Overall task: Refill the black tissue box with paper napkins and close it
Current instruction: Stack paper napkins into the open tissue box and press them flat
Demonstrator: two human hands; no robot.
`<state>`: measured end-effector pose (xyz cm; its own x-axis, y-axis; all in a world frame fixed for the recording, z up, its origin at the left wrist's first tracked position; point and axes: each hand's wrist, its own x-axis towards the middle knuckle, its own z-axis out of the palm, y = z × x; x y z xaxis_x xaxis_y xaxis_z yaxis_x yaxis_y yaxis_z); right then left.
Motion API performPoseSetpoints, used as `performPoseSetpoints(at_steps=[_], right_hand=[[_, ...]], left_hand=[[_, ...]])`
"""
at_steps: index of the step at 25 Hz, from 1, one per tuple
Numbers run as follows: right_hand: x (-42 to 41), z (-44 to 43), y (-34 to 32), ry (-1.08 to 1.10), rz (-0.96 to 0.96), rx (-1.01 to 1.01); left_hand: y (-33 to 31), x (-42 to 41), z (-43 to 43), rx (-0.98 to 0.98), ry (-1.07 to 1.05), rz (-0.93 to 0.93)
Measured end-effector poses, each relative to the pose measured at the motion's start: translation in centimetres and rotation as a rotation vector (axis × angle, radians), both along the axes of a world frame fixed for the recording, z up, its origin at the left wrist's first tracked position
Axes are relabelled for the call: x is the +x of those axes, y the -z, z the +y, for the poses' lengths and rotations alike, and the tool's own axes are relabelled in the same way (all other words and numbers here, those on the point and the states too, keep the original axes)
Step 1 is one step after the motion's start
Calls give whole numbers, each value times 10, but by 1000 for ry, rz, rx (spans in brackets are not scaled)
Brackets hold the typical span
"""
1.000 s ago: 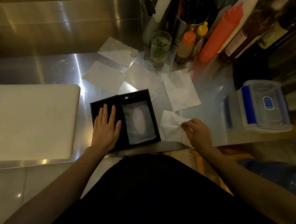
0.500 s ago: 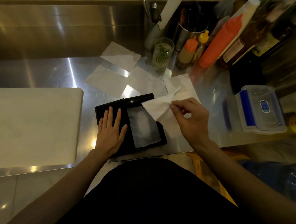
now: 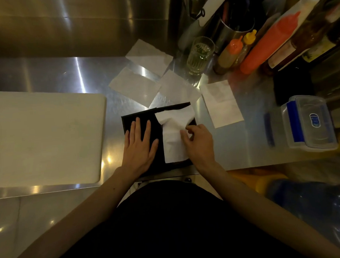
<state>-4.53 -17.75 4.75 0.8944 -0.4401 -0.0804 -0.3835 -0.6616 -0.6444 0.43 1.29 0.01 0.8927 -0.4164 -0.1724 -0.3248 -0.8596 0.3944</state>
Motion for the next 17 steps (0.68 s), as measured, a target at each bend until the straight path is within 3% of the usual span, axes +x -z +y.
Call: performPoseSetpoints(at_steps=[6, 9, 14, 17], right_hand=[[-6, 1, 8, -193, 226, -169], [-2, 4, 0, -181, 150, -201], [5, 6, -3, -198, 15, -432], [9, 8, 8, -404, 147, -465]], left_hand=[[0, 2, 3, 10, 13, 5], [-1, 0, 1, 17, 19, 4], [0, 1, 3, 14, 30, 11], [-1, 1, 4, 14, 29, 16]])
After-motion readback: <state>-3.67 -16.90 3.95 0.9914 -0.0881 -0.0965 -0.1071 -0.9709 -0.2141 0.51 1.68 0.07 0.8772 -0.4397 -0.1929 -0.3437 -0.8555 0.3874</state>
